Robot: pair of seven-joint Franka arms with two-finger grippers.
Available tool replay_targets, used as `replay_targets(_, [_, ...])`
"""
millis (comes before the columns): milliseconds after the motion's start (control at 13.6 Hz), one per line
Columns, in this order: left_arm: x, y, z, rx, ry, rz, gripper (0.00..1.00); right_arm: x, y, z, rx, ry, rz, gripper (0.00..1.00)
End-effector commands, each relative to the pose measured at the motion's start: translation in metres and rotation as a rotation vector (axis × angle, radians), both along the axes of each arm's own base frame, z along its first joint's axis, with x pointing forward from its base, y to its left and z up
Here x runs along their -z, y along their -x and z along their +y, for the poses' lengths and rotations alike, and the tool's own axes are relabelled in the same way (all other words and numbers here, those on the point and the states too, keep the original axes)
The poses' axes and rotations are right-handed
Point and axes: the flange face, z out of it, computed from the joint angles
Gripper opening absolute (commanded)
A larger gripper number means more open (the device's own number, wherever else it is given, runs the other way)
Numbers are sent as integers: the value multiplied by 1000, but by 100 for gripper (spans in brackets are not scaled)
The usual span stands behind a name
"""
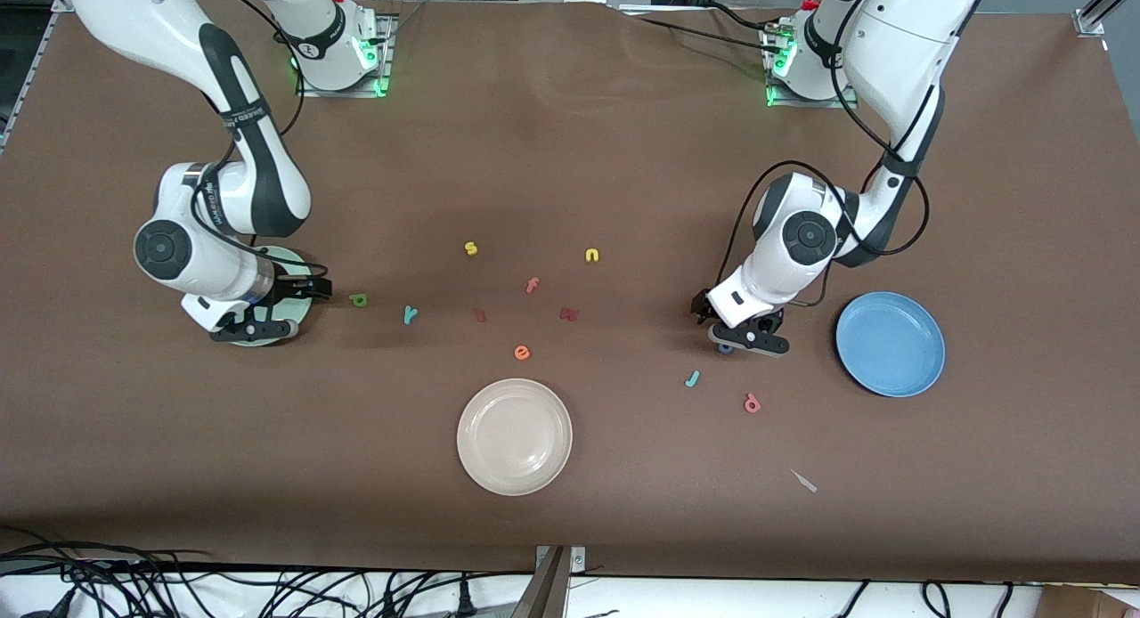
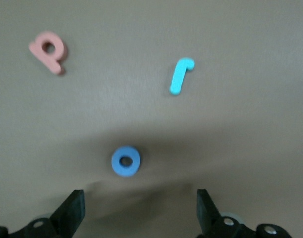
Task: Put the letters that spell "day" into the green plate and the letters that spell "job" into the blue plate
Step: 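Grasp the blue o with the left gripper while the right gripper reaches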
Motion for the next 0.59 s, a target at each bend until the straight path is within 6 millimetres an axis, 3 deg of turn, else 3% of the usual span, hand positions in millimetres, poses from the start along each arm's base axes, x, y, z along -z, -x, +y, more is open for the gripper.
replay_targets(0, [8, -11, -1, 30, -9, -44, 98, -13, 4, 35, 131, -21, -7, 100])
replay_targets(147, [25, -8, -1, 31, -10, -36, 93, -13, 9, 72, 229, -35, -16, 100])
replay_targets(368, [26, -8, -1, 31, -8, -42, 84, -8, 7, 107, 289, -52, -58, 100])
replay_targets(516, [27, -8, -1, 31, -8, -41, 71, 5, 3, 135, 307, -55, -73, 100])
